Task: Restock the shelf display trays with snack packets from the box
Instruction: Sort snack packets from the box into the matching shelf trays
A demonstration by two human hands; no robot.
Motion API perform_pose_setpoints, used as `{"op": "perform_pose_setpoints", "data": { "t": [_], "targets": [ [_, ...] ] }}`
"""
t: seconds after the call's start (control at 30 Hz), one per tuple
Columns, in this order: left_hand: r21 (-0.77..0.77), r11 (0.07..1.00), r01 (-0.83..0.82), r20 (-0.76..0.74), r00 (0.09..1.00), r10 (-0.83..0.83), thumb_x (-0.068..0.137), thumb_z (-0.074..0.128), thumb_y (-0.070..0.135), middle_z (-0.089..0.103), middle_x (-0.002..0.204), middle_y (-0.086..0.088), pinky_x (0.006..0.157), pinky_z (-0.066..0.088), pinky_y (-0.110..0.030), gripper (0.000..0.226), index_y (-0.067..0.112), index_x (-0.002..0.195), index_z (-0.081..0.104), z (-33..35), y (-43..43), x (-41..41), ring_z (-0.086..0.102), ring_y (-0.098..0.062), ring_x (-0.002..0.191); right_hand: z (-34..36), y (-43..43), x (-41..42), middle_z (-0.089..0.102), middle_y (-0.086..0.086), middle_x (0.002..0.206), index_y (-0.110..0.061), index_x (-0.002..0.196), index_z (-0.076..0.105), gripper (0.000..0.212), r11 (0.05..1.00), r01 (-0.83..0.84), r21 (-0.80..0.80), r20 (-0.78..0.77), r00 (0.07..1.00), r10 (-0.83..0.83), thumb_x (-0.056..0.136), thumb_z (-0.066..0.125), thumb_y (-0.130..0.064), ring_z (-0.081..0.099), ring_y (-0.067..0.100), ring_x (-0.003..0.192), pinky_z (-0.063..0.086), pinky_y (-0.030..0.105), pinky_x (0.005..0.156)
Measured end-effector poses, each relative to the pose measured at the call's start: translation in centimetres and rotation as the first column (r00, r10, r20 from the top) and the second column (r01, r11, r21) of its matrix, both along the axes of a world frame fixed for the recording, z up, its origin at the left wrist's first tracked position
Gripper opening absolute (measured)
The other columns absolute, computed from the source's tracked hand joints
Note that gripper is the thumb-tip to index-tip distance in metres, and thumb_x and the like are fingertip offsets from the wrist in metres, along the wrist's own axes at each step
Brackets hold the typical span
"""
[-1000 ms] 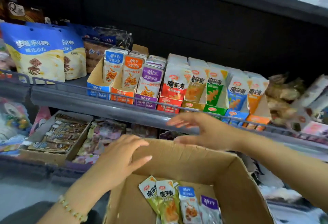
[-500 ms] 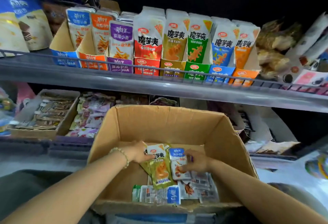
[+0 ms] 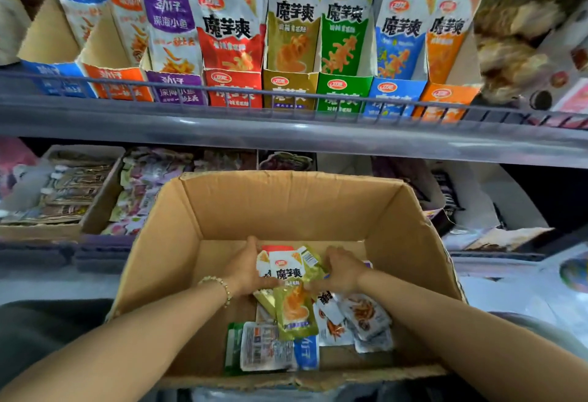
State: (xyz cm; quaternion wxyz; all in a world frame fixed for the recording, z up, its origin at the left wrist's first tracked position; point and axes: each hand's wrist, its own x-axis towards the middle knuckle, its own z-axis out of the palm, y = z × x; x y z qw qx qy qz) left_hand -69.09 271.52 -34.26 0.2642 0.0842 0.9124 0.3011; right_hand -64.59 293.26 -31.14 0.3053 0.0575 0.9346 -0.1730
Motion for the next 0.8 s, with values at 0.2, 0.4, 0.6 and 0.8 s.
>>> {"op": "perform_pose_setpoints", "data": {
  "t": [0.2,0.4,0.6,0.8],
  "targets": [
    [0.198,0.94,-0.277,0.282,0.935,0.216,0.065,0.087,0.011,0.071,0.098,-0.001,0.078,0.054,-0.025,0.036,0.011,0.098,0.071,2.2,0.6,-0.9,0.065,-0.015,0.089,-1.9,-0.8,-0.2,0.049,0.003,0.127,-0.015,0.127,0.041,0.085,0.981,0.17,-0.098,-0.028,0.985,-0.173,0.064,0.081,-0.056,0.044,0.023,0.121,0.041,0.034,0.099],
    [0.083,0.965,-0.248,0.063,0.968,0.243,0.074,0.081,0.016,0.062,0.08,-0.004,0.053,0.038,-0.023,0.025,0.007,0.079,0.057,8.4,-1.8,-1.9,0.056,-0.013,0.069,-3.4,-0.6,-0.1,0.053,-0.01,0.079,-0.025,0.078,0.045,0.042,0.941,0.197,-0.276,-0.037,0.976,-0.215,0.069,0.086,-0.027,0.054,0.015,0.083,0.045,0.03,0.077],
    [0.535,0.742,-0.405,0.222,0.914,0.339,0.086,0.069,0.021,0.072,0.095,-0.001,0.063,0.048,-0.014,0.02,0.011,0.103,0.069,12.3,-4.1,-0.4,0.067,-0.005,0.077,4.4,-0.2,-1.5,0.061,-0.005,0.088,-0.022,0.087,0.056,0.013,0.958,-0.026,-0.285,-0.213,0.976,-0.037,0.088,0.069,-0.02,0.059,0.016,0.089,0.046,0.028,0.078],
    [0.623,0.649,-0.437,0.281,0.899,0.335,0.101,0.042,0.031,0.067,0.116,0.005,0.093,0.048,-0.028,0.023,0.025,0.115,0.059,13.3,-2.5,2.1,0.062,-0.007,0.104,11.9,-1.9,0.3,0.073,-0.005,0.097,-0.016,0.108,0.068,0.019,0.815,-0.02,-0.579,-0.529,0.77,-0.357,0.097,0.055,-0.023,0.069,0.006,0.086,0.054,0.021,0.078]
  ]
}}
